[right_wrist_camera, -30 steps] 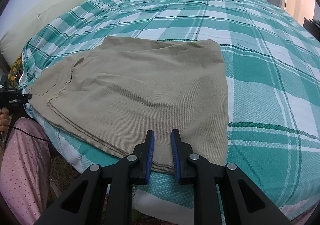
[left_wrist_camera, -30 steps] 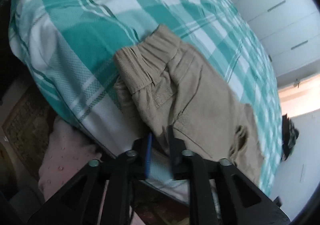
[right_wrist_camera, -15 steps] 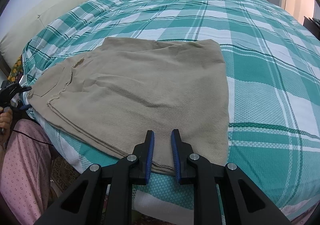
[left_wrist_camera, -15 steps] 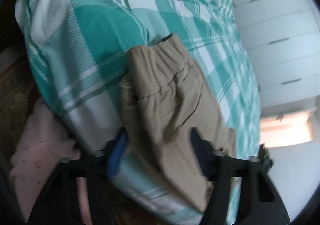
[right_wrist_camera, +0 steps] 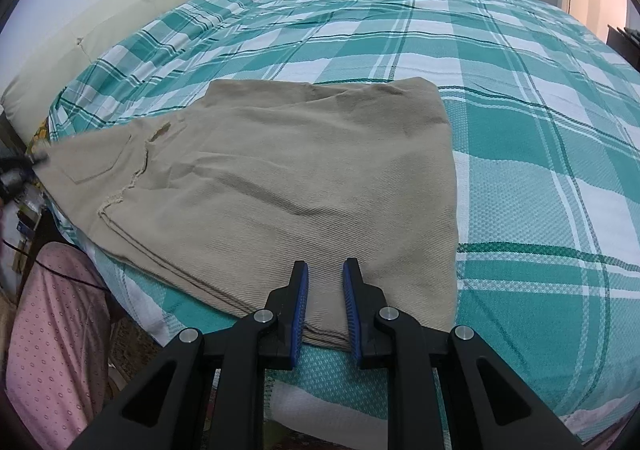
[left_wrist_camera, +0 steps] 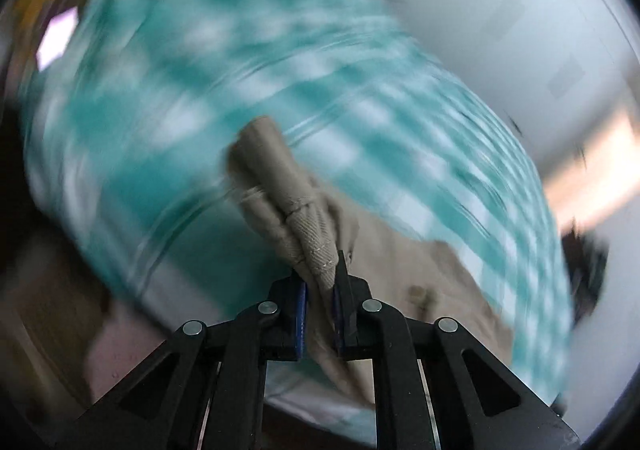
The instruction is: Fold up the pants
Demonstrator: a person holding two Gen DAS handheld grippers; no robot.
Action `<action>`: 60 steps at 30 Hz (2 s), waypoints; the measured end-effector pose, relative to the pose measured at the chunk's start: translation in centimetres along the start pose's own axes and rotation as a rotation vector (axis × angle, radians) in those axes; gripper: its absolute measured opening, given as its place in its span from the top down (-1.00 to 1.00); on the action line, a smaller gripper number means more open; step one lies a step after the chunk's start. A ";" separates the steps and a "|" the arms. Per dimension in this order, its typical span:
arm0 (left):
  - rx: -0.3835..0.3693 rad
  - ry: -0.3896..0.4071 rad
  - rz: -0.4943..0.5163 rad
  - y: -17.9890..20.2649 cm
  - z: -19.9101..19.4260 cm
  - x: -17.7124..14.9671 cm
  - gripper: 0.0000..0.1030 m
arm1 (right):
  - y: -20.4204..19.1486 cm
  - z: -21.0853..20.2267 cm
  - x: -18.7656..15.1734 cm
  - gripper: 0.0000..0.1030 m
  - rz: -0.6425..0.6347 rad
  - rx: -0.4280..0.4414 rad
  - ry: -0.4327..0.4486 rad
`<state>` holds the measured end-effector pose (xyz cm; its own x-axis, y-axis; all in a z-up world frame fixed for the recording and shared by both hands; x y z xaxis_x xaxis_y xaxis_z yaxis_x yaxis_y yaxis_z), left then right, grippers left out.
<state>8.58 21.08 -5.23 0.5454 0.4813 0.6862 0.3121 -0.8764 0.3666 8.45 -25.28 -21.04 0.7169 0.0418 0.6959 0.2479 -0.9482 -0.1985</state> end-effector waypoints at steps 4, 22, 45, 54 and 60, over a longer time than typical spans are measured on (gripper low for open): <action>-0.140 0.023 0.289 12.5 -2.2 -0.6 0.84 | -0.1 -1.2 0.7 0.62 0.001 0.009 0.012; -0.259 -0.247 0.524 20.7 4.1 -13.3 -0.48 | 5.2 -7.1 3.5 -0.19 0.386 0.261 0.163; -0.142 -0.269 0.379 10.7 4.5 -15.8 -0.48 | 4.7 4.0 9.5 0.74 0.365 0.192 -0.119; -0.122 -0.299 0.371 10.4 4.9 -16.7 -0.48 | 3.9 4.8 7.2 -0.25 0.458 0.290 -0.167; -0.117 -0.266 0.351 9.4 4.2 -16.0 -0.48 | 4.3 7.4 7.3 -0.25 0.499 0.253 -0.130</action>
<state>6.05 5.18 -15.37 0.7880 0.1281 0.6023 -0.0091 -0.9756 0.2193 19.54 -26.73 -21.93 0.8575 -0.3380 0.3878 -0.0045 -0.7588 -0.6514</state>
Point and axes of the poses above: each gripper's, at about its wrist camera, not at the fingertips, and z roughly the way its jaws point, y to its right, x to its top, the point moved 4 cm from there along z, roughly the way its jaws point, and after that the axes turned 9 degrees about y, right-handed, at the moved point
